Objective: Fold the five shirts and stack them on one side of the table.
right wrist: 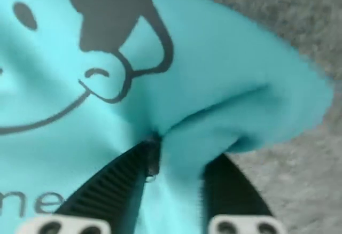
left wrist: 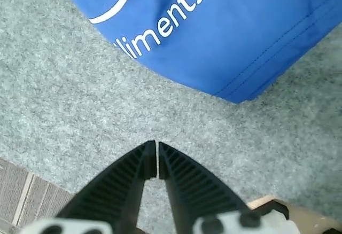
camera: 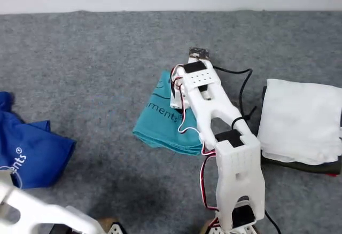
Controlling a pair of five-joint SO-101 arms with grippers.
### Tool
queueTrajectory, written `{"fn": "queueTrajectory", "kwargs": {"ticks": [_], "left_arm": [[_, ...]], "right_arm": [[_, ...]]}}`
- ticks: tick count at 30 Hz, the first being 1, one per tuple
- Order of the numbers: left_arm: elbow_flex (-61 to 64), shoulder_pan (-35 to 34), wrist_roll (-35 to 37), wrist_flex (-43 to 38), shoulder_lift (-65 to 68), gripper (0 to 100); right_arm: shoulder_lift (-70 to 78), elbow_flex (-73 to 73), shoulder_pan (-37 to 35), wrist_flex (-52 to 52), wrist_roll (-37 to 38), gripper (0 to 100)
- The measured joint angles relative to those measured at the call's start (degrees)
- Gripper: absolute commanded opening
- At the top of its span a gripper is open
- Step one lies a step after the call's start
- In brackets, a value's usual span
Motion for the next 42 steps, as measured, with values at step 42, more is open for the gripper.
{"fn": "queueTrajectory", "kwargs": {"ticks": [42], "left_arm": [[-0.09,0.00,0.00,0.00,0.00,2]], "right_arm": [[-39.91,-7.12,34.20,23.38,44.92,0.9]]}}
